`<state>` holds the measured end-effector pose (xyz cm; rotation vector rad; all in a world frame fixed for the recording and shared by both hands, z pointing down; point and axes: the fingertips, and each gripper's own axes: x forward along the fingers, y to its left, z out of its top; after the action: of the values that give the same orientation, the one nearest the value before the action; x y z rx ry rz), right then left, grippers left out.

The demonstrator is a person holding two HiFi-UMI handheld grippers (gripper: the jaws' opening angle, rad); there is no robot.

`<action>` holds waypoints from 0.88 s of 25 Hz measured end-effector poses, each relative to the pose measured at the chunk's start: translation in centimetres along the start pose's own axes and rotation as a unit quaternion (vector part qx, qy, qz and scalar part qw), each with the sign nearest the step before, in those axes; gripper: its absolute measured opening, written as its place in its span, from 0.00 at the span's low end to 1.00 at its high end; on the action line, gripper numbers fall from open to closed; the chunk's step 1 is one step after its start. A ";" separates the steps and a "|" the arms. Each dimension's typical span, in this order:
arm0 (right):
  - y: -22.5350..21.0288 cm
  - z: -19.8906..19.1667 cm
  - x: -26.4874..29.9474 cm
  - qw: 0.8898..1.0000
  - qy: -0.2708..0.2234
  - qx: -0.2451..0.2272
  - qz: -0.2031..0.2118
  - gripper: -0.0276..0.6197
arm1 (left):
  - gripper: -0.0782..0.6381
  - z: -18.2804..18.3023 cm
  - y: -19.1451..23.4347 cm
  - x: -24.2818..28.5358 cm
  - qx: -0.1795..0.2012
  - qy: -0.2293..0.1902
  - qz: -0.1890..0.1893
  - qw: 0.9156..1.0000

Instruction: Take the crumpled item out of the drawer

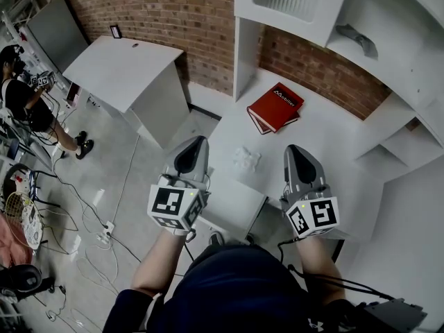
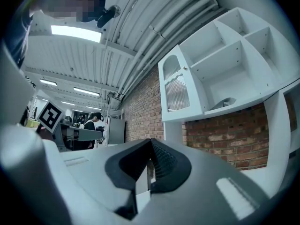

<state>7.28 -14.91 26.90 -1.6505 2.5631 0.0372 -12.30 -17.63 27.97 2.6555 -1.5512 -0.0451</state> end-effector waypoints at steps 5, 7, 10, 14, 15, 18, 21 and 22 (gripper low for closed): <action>-0.2 -0.1 0.4 1.000 0.000 0.002 -0.001 0.05 | 0.12 -0.2 0.3 0.3 -0.001 0.002 0.001 1.000; -0.3 -0.2 0.6 1.000 0.000 0.003 -0.002 0.05 | 0.12 -0.4 0.5 0.4 -0.002 0.004 0.002 1.000; -0.3 -0.3 0.8 1.000 0.000 0.004 -0.002 0.05 | 0.12 -0.5 0.7 0.5 0.000 0.006 0.003 1.000; -0.4 -0.4 1.0 1.000 0.000 0.006 -0.003 0.05 | 0.12 -0.7 0.9 0.7 -0.002 0.008 0.002 1.000; -0.3 -0.5 1.1 1.000 0.001 0.006 -0.003 0.05 | 0.13 -0.8 0.9 0.7 -0.003 0.009 0.002 1.000; -0.3 -0.4 1.2 1.000 0.002 0.006 -0.003 0.05 | 0.12 -0.9 1.1 0.8 0.003 0.012 0.002 1.000; -0.4 -0.4 1.3 1.000 0.002 0.009 -0.005 0.05 | 0.12 -0.9 1.2 0.9 0.003 0.014 0.001 1.000; -0.4 -0.5 1.3 1.000 0.002 0.009 -0.005 0.05 | 0.12 -1.0 1.2 1.0 0.002 0.014 0.001 1.000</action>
<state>7.10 -16.32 27.25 -1.6578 2.5509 0.0085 -12.80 -19.00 29.02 2.6469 -1.5470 -0.0048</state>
